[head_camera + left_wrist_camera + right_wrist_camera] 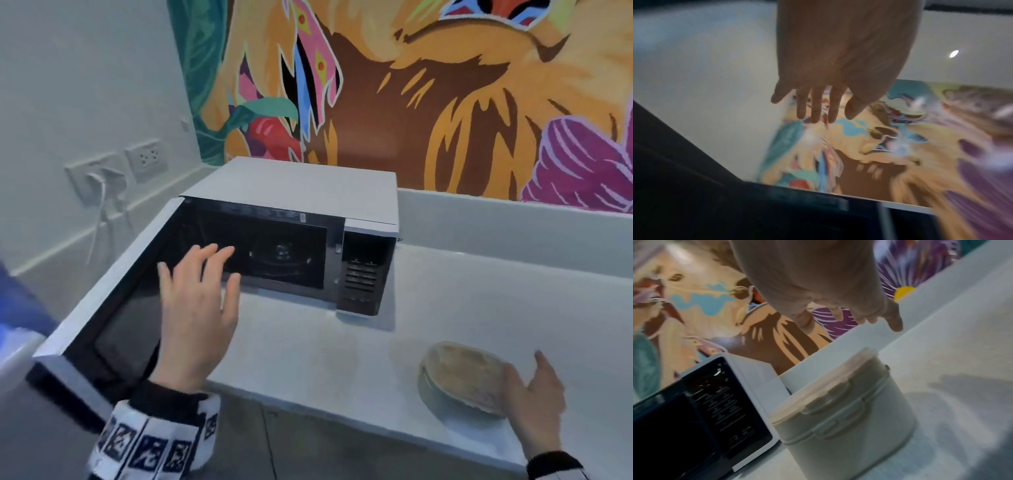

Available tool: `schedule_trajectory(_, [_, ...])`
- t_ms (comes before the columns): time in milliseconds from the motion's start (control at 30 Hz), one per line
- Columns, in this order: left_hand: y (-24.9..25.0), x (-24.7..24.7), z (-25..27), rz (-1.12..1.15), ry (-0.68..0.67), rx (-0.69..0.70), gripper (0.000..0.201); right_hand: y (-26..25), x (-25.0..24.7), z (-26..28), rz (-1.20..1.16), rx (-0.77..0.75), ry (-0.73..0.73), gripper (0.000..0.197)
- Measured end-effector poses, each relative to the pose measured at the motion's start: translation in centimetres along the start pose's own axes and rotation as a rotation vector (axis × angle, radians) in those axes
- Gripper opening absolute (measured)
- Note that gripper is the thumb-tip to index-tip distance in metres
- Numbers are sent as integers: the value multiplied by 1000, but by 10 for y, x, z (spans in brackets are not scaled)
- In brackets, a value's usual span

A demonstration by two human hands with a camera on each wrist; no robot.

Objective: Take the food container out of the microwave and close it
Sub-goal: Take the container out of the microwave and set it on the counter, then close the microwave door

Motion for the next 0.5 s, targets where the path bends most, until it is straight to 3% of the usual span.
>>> schedule_trajectory(100, [-74,-10,0,-311,-21,-240,40,-26,20,7,13,-135,-70,73])
schedule_trajectory(200, [-107,-9,10,-381,-323,-497,44,-56,48,22,-8,-232,-235,59])
schedule_trajectory(267, [-107,-13,13,-360,-425,-568,43,-77,68,34,-119,-301,-325,52])
schedule_trajectory(367, [-93,-21,13,-291,-401,-591,46,-108,92,50,-187,-391,-403,50])
schedule_trajectory(500, [-48,-23,24,-153,-429,-352,47,-135,113,57,-198,-478,-497,42])
Point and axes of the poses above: each hand's wrist, its own z-axis away from the middle knuckle, its own x-axis out of the palm, y = z × x, the point moved 2 cm from there along -z, towards the middle knuckle, and after that the axes turned 13 degrees about -z, right-handed, at the moved point
